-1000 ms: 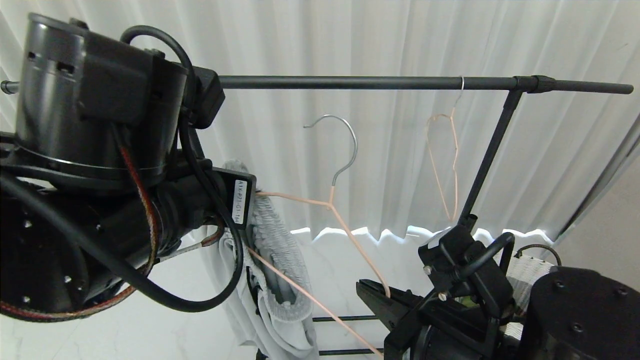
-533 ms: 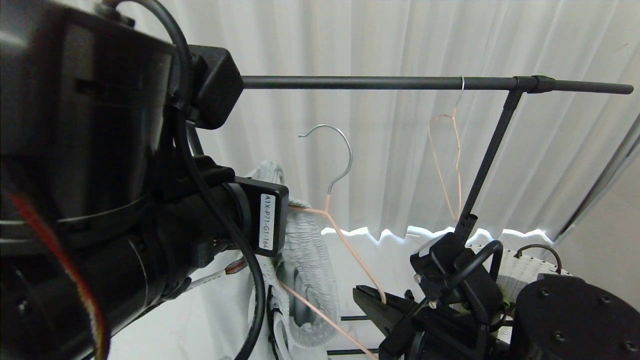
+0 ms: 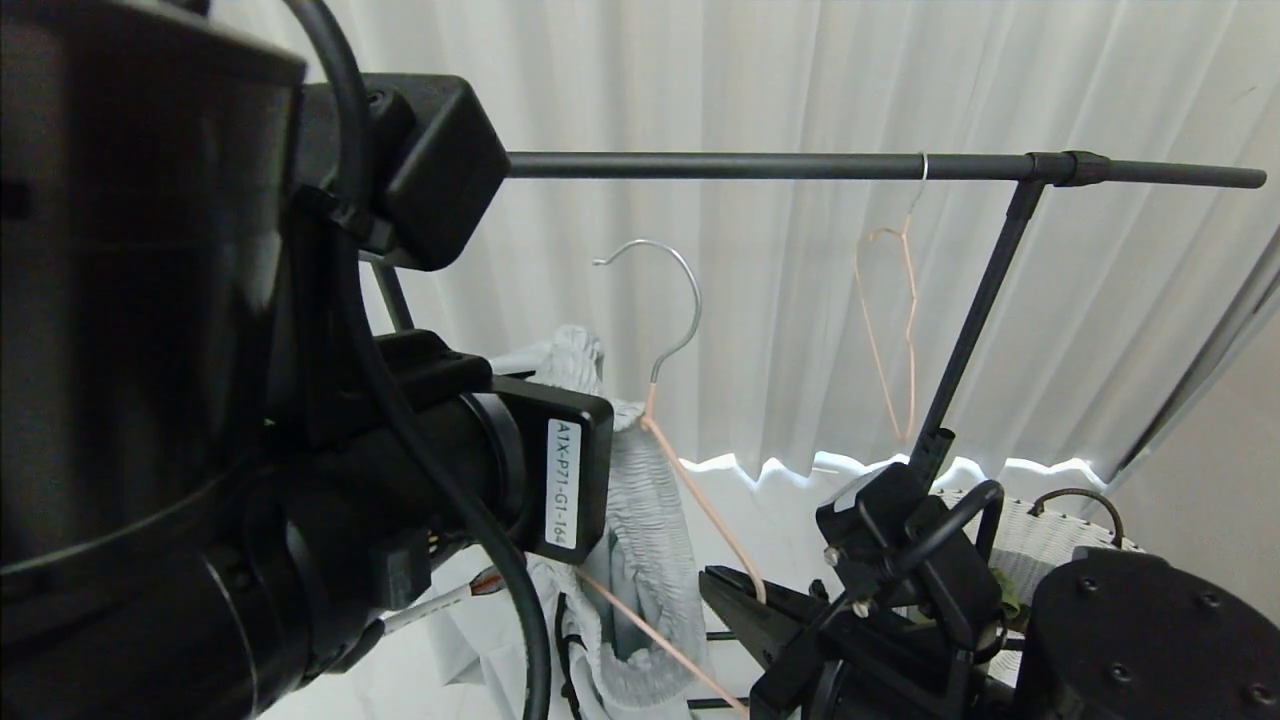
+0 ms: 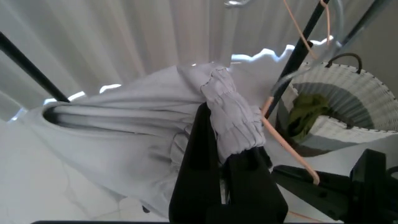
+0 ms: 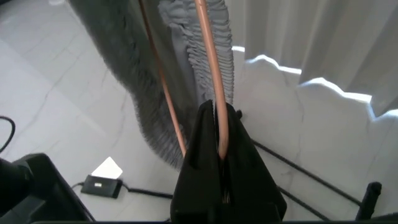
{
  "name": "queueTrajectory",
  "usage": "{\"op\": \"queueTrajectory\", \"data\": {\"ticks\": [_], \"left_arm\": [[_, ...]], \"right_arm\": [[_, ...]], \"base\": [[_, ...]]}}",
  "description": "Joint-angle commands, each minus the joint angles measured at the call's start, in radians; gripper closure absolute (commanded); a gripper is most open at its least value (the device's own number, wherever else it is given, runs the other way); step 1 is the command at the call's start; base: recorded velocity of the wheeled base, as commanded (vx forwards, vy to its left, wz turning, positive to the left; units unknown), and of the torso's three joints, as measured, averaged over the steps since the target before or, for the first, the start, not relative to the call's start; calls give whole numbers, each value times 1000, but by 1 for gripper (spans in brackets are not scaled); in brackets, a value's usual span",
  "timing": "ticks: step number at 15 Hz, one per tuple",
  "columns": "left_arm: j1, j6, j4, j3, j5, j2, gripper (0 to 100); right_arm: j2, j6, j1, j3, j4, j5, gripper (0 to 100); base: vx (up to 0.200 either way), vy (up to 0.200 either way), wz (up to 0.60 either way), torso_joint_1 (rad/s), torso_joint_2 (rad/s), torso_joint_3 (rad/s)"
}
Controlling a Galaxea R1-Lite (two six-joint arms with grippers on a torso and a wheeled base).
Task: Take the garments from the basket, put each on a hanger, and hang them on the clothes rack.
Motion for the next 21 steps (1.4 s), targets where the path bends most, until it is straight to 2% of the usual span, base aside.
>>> {"op": "queueTrajectory", "data": {"ticks": [1, 9, 12, 18, 19, 21], "left_arm": [[-3, -2, 1, 17, 2, 0, 100], [-6, -5, -2, 44, 3, -9, 100], [-41, -5, -1, 65, 3, -8, 100], [-41, -2, -1, 80, 7, -9, 100], [-43, -2, -1, 82, 7, -9, 0], [-47, -3, -1, 83, 7, -9, 0]], "right_arm": [[-3, -5, 0, 4, -10, -1, 100], [-6, -96, -1, 7, -140, -13, 100], [-6, -102, -3, 7, -151, -26, 100], [-25, -137, -7, 7, -186, -27, 100], [-26, -139, -7, 7, -186, -27, 100], [-29, -140, -7, 7, -188, -27, 100]], "base": [[0, 0, 0, 0, 0, 0], [0, 0, 0, 0, 0, 0], [0, 0, 0, 0, 0, 0], [0, 0, 0, 0, 0, 0], [0, 0, 0, 0, 0, 0], [0, 0, 0, 0, 0, 0]]}}
